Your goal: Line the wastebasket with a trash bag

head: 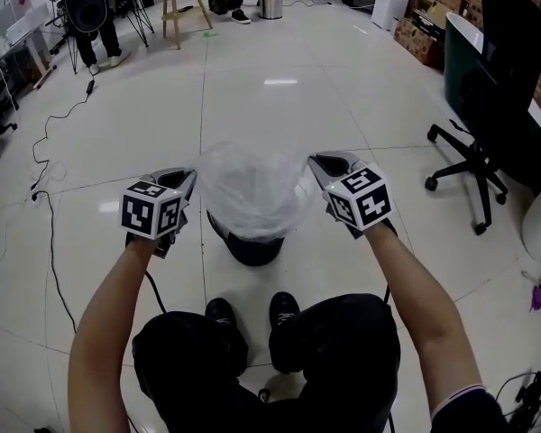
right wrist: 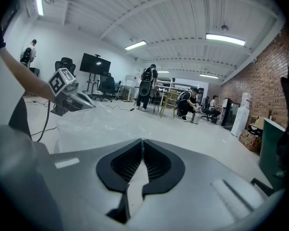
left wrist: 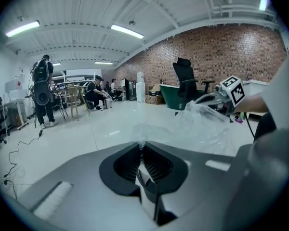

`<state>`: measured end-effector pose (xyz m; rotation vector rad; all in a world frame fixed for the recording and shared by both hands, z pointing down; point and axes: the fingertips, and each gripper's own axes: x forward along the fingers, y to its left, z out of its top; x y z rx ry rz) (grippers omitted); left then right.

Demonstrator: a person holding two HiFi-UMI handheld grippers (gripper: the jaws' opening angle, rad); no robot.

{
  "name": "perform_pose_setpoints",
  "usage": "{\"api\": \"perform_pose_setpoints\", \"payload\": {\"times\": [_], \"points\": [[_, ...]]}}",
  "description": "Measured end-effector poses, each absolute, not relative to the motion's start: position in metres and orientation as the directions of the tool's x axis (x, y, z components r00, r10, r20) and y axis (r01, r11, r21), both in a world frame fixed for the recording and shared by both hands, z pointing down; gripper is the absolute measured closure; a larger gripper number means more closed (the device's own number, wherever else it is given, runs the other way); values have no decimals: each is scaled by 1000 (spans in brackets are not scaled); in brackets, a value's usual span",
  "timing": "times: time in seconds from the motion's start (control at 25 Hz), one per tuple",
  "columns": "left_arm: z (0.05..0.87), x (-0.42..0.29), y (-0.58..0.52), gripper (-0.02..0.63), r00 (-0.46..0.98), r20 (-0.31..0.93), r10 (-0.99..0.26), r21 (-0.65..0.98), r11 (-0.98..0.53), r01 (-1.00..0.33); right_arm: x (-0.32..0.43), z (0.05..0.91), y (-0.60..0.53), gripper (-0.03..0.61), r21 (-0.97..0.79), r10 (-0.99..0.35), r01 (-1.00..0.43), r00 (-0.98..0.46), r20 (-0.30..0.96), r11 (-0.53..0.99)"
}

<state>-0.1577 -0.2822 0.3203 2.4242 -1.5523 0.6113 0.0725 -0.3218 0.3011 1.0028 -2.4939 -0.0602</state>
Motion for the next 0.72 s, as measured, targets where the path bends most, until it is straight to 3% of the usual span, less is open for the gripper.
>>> {"api": "perform_pose_setpoints", "payload": {"times": [0.72], "points": [[371, -204, -292, 601, 303, 574, -761, -18, -382, -924, 38, 365, -366, 577, 127, -595, -619, -647, 477, 775]]}}
